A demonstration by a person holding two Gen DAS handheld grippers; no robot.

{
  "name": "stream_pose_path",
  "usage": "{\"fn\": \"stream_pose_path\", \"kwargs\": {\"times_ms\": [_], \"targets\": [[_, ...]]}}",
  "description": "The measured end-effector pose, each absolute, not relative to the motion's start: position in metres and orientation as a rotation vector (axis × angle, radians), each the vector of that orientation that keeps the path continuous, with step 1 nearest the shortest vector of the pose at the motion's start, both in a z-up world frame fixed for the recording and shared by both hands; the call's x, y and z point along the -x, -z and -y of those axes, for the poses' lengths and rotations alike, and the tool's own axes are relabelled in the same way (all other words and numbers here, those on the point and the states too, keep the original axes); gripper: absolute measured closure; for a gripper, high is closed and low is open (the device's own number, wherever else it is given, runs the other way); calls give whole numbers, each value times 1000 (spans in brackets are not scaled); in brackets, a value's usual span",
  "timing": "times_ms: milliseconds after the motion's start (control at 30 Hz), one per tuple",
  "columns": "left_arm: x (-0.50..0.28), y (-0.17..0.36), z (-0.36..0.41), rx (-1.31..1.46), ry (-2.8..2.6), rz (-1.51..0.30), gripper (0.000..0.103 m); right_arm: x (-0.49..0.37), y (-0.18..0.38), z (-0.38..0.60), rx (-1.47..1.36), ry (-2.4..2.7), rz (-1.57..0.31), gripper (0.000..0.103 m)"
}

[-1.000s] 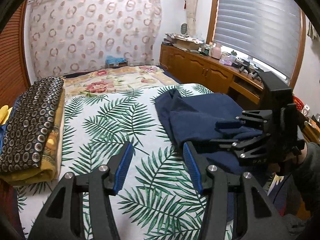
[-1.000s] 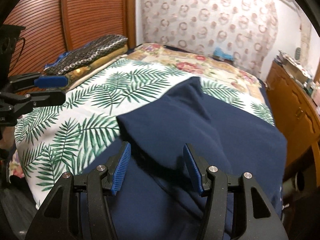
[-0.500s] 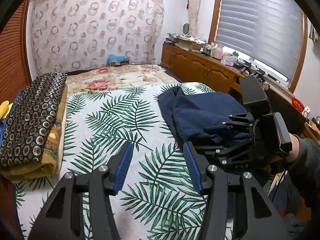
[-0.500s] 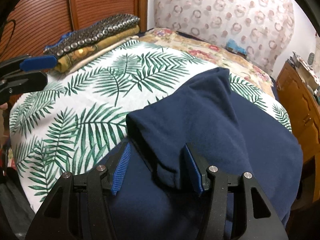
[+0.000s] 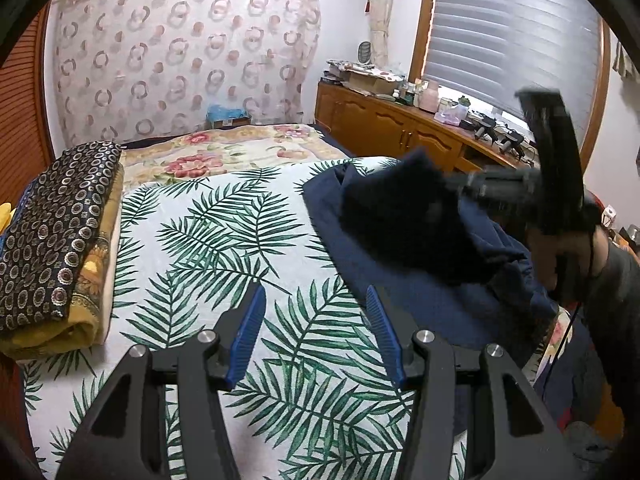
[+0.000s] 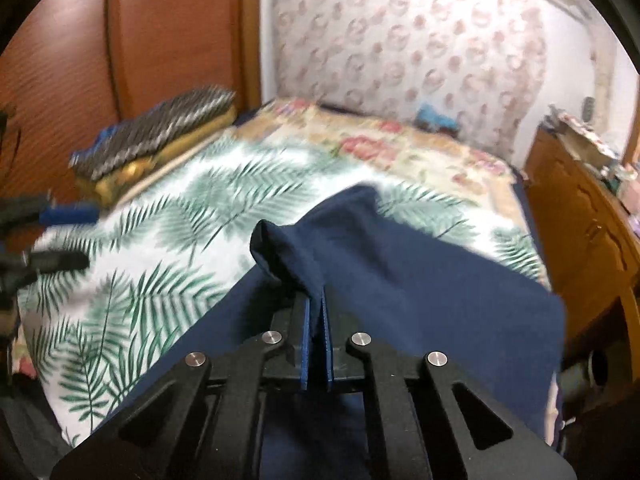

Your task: Fold small clothes

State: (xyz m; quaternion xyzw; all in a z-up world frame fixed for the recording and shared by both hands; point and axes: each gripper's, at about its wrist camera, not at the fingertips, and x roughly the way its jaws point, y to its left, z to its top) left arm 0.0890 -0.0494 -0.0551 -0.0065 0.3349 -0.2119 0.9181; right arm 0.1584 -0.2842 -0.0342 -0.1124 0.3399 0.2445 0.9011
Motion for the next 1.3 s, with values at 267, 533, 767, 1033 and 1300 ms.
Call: {"fn": "stream_pose_path", "kwargs": {"times_ms": [267, 533, 767, 1033, 1300], "targets": [[-89, 56, 54, 15, 458, -696, 52, -191, -15, 349, 203, -365, -667, 101], [-89, 59, 57, 35, 487, -712, 52, -209, -20, 387, 171, -296, -703, 102], [-88, 61, 60, 25, 490, -716, 52, -200, -33, 394, 154, -274, -664, 102], [-86, 65, 71, 4, 512, -729, 52, -239, 7, 432, 175, -54, -796, 102], [-84, 70, 86, -12, 529, -740, 52, -220, 32, 439, 178, -69, -833, 74]]}}
